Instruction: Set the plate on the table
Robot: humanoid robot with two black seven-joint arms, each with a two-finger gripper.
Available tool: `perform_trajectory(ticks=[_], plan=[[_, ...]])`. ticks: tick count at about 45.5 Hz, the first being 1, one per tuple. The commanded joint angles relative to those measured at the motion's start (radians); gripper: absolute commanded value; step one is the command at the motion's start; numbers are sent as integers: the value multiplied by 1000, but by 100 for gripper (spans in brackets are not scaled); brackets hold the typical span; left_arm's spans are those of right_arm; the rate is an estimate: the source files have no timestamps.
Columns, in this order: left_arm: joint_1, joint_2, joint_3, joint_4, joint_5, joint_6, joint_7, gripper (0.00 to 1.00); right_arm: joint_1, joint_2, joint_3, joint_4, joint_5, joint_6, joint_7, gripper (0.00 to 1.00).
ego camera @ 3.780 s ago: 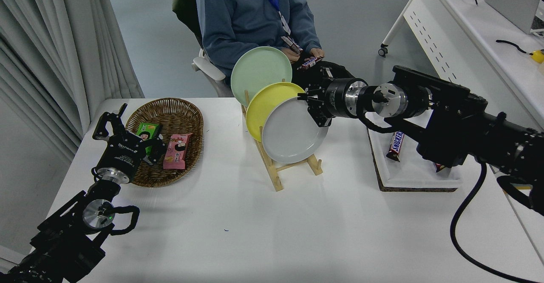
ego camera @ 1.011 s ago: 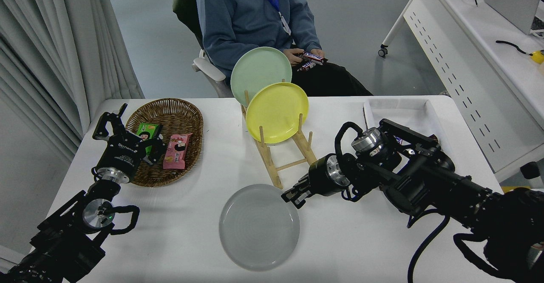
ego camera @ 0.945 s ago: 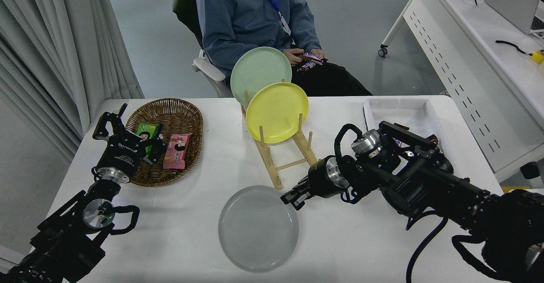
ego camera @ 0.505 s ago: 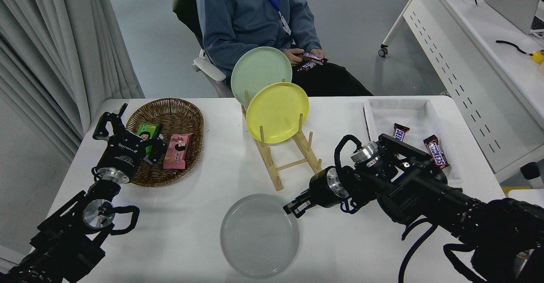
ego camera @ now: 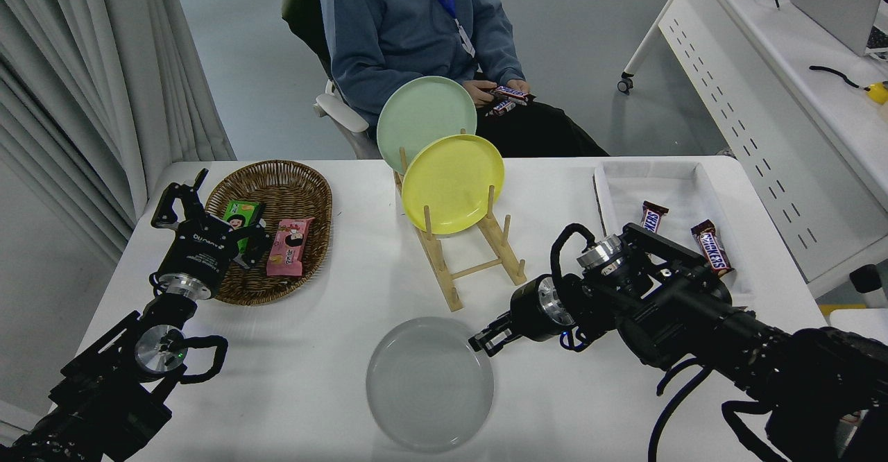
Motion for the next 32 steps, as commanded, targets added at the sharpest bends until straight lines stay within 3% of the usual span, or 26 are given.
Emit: perform_trajectory(ticks=[1, 32], plan=[[0, 0, 0, -1, -1, 0, 0, 100, 8, -4, -1, -8, -2, 0, 1, 0], [0, 0, 0, -1, -1, 0, 0, 100, 10, -7, -2, -11, -13, 0, 1, 0]])
